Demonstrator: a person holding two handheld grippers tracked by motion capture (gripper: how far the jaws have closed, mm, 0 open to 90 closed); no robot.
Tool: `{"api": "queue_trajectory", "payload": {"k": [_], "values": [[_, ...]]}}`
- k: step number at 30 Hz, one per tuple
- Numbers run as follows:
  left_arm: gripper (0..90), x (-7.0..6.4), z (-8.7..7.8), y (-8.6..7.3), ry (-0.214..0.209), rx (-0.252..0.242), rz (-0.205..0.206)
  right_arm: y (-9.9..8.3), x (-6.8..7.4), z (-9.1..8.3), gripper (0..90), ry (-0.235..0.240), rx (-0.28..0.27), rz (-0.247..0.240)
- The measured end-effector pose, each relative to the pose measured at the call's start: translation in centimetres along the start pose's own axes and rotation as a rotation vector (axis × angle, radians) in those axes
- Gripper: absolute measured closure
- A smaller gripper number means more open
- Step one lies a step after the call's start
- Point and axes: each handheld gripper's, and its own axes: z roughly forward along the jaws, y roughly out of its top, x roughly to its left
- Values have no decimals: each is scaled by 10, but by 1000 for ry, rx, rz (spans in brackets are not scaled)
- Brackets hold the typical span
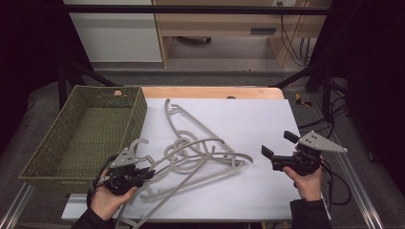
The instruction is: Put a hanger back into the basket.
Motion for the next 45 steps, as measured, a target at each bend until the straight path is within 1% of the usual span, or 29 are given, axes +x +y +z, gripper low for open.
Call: {"api": "queue_trajectory", "payload": {"k": [1,5,7,8,10,11,12,14,15,17,20,21,22,24,25,26,27,29,30,31,33,34,37,40,41,42,44,45], "values": [[823,0,0,0,0,0,0,0,0,0,24,0,0,0],[824,4,-12,5,18,-33,-12,0,0,1,23,-2,3,-2],[824,8,-24,9,35,-65,-17,0,1,2,22,0,2,1],[824,8,-24,9,35,-65,-17,0,1,2,22,0,2,1],[824,10,-37,15,44,-106,-17,0,1,2,22,-2,3,1],[824,10,-42,17,47,-118,-15,0,1,1,22,-3,1,2],[824,10,-42,17,47,-118,-15,0,1,1,22,-3,1,2],[824,11,-51,21,58,-141,-7,0,0,1,22,0,-2,3],[824,14,-58,25,71,-162,-3,0,0,1,22,0,-1,3],[824,15,-61,28,77,-171,0,0,0,1,22,0,0,4],[824,23,-69,35,92,-182,5,0,1,2,22,-2,0,3],[824,29,-74,41,103,-182,8,0,0,2,22,-2,2,3],[825,29,-74,41,103,-182,8,0,0,2,22,-2,2,4],[824,36,-78,46,113,-183,5,0,0,3,22,-4,0,4],[824,44,-82,52,120,-186,1,-1,1,3,21,-4,2,3],[824,44,-82,52,120,-186,1,-1,1,3,21,-4,2,3],[824,49,-84,56,125,-194,-14,-1,1,3,21,-5,2,2],[824,57,-87,61,136,-194,-17,0,1,2,20,-4,0,3],[824,61,-89,64,140,-189,-16,0,0,2,20,-5,-1,3],[824,70,-91,70,148,-189,-21,0,0,2,19,-7,1,1],[824,80,-93,75,159,-189,-28,0,0,2,18,-8,0,3],[824,80,-93,75,159,-189,-28,0,0,2,18,-8,0,3],[824,96,-95,81,183,-186,-47,-1,0,3,16,-11,2,1],[824,113,-96,85,198,-180,-67,-1,0,4,15,-11,0,-1],[824,123,-96,87,210,-171,-75,-1,0,4,14,-12,3,2],[824,123,-96,87,210,-171,-75,-1,0,4,14,-14,3,2],[824,130,-95,89,237,-162,-72,-1,0,4,14,-12,4,2],[824,138,-95,91,256,-146,-70,-1,0,4,14,-12,6,2]]}}
